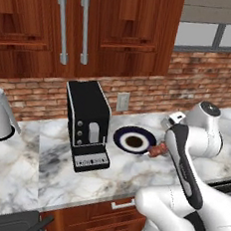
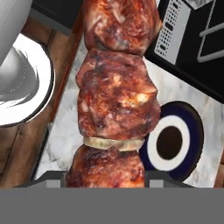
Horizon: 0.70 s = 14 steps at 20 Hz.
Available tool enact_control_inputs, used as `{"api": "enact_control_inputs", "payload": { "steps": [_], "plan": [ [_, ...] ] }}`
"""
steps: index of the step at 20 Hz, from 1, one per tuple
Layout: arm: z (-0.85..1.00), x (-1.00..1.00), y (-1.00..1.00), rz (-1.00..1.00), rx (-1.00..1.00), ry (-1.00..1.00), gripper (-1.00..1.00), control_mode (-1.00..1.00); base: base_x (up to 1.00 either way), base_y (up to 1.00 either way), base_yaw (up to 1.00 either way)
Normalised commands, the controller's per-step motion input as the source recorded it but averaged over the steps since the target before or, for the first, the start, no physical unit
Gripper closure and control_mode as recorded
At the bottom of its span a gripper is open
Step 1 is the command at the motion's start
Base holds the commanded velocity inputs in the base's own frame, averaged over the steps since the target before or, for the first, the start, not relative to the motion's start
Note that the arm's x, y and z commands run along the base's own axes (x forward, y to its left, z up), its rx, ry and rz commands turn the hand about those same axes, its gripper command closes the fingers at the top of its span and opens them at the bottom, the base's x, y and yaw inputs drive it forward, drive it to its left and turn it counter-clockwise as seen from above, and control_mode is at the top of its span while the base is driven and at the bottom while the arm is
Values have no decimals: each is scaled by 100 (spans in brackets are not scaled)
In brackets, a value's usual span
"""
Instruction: Place the cold items (orange and bell pepper) from the fridge in one tupperware on the dining counter. Place the warm items (hot dog and kebab skewer) in the stove area in another tupperware.
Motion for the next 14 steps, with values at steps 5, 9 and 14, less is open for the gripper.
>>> {"api": "enact_control_inputs", "payload": {
  "steps": [5,9,14],
  "plan": [
    [-47,-28,0,-10,0,-31,100,-100,0,0,0],
    [-41,-29,0,-9,0,-24,100,-100,0,0,0],
    [-8,-7,0,-1,0,-5,100,100,-49,-11,2]
  ]
}}
